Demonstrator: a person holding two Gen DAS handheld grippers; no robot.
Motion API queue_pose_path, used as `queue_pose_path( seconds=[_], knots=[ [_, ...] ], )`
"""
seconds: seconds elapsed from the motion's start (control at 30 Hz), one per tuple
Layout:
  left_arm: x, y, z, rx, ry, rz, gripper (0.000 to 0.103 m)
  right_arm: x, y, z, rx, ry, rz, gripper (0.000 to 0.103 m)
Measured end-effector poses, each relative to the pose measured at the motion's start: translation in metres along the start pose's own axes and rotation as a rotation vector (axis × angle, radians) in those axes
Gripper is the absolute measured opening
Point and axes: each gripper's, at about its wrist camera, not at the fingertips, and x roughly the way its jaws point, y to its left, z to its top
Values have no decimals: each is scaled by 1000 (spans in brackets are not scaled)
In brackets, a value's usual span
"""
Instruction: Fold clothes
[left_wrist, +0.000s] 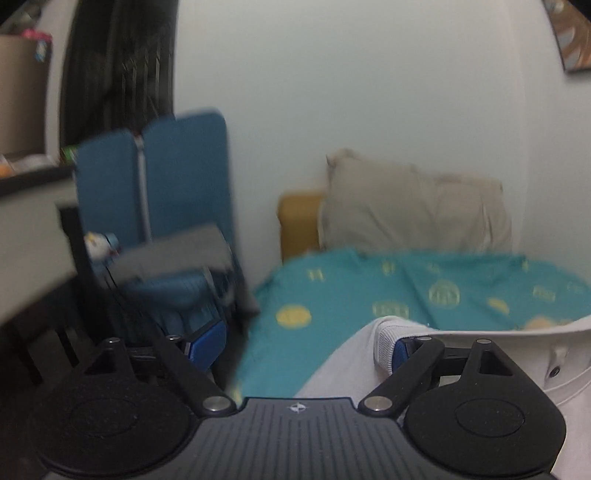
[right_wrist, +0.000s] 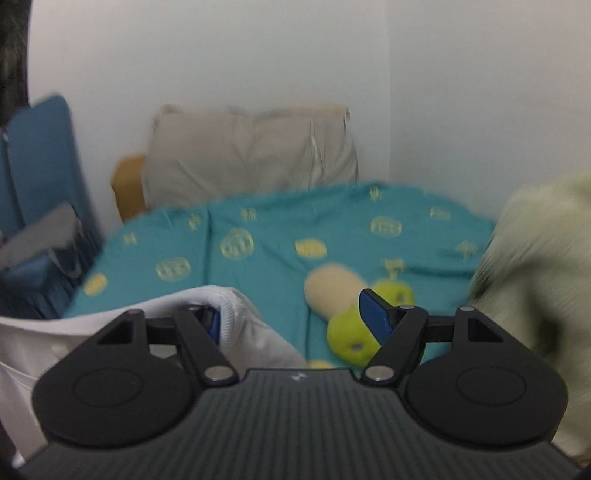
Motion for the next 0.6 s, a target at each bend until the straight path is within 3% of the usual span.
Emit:
queue_pose_path(
  seconds=[0.1, 0.23, 0.33, 0.4, 0.43, 0.6],
  knots=[
    [61, -7, -28, 30, 109, -21, 88, 57, 1, -27, -1, 94, -9, 73],
    [143, -16, -64, 71, 254, -50, 87, 89, 12, -35, -21, 196, 105, 73],
    [176, -22, -65, 95, 406, -117, 85, 112, 21, -40, -36, 273, 190, 73],
    [184, -21, -54, 63, 438, -134, 87, 125, 26, -43, -44, 314, 249, 73],
    [186, -18, -49, 30, 457, -179, 90, 120, 29, -39, -41, 301, 279, 75],
    [153, -6, -26, 4, 373, -245, 96, 102, 33, -25, 18, 304, 338, 80]
  ],
)
